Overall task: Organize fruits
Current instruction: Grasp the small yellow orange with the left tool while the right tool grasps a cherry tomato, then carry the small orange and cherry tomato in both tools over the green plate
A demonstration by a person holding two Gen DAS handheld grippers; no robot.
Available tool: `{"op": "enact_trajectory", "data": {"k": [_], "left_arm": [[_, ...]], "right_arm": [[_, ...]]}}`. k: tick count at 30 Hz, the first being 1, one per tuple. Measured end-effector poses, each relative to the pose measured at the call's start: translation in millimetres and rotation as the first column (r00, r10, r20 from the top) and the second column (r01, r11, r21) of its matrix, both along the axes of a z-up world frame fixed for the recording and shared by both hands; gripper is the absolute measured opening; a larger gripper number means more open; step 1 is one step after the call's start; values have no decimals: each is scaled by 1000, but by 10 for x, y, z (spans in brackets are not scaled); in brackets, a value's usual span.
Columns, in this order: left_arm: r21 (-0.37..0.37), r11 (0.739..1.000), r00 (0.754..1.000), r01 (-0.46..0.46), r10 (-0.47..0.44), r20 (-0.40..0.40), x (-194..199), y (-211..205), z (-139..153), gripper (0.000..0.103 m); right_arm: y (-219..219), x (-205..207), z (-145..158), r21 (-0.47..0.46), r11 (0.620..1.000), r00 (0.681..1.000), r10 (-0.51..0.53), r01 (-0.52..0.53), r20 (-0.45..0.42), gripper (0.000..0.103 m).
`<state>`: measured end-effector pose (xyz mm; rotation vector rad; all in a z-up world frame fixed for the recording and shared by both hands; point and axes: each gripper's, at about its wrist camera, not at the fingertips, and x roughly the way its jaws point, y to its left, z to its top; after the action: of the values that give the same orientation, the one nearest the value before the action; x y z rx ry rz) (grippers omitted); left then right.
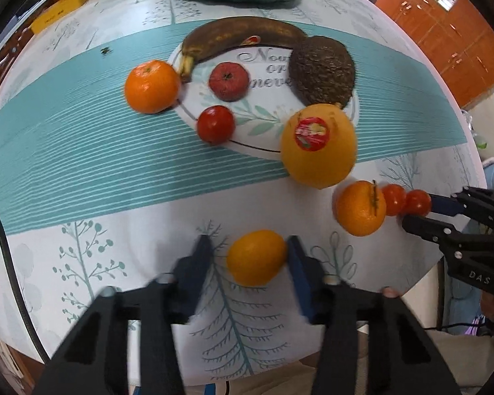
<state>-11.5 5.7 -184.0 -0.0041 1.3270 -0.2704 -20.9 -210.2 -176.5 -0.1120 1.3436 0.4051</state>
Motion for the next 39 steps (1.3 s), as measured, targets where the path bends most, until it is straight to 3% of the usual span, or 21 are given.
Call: {"op": "enact_trajectory", "data": {"k": [10,26,39], "left_arm": [[16,1000,998,-23,22,57,-15,-135,160,32],[-12,994,967,-111,111,231,199,-19,1227,32],[10,997,919,-74,64,388,1167,175,2181,32]], "right_arm": [[-23,-12,148,1,1000,999,-3,3,36,34],[-120,319,810,67,998,988,-28,18,154,34],[23,1317,1760,130,990,950,-96,59,298,34]]}}
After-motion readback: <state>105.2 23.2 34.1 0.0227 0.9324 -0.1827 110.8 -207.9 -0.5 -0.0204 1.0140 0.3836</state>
